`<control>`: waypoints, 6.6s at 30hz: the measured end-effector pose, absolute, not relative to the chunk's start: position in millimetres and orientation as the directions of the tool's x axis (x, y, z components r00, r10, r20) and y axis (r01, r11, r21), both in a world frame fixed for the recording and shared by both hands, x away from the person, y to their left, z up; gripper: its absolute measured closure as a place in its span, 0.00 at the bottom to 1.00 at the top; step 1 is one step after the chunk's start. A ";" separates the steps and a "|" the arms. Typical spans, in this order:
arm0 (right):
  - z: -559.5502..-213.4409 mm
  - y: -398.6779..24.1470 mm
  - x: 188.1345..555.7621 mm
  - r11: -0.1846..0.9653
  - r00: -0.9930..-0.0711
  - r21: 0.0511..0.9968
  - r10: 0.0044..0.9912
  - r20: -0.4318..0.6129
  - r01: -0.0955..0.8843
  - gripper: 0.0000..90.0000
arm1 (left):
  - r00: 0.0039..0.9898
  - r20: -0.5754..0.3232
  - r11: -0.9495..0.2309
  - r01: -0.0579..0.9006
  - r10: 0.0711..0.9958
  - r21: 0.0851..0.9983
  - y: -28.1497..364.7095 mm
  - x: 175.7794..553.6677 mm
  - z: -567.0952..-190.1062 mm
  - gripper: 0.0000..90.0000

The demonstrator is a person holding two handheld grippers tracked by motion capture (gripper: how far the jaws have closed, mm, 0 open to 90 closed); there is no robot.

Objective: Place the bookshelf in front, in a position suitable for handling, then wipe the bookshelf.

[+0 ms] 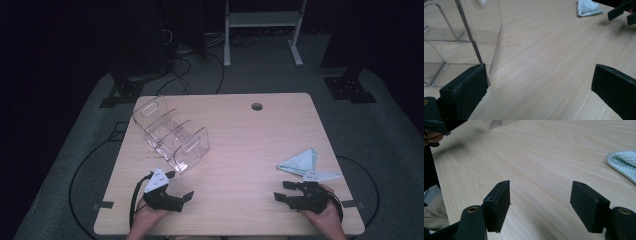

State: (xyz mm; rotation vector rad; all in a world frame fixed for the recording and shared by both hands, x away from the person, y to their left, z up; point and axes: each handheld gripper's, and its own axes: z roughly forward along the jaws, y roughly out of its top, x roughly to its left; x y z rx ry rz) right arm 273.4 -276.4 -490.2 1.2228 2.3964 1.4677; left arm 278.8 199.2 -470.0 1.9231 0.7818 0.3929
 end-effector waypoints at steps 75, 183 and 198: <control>-484.7 -282.6 273.7 0.186 -0.682 0.801 0.651 0.333 0.569 0.32 | 0.671 -0.001 -0.379 0.420 0.741 0.824 204.2 372.4 -398.3 0.09; -486.5 -293.2 273.3 0.133 -0.645 0.810 0.683 0.342 0.571 0.33 | 0.728 -0.028 -0.353 0.365 0.685 0.862 207.7 320.8 -447.2 0.01; -486.2 -291.6 271.7 0.139 -0.651 0.812 0.679 0.339 0.567 0.33 | 0.718 -0.038 -0.370 0.403 0.695 0.837 206.1 330.2 -458.8 0.01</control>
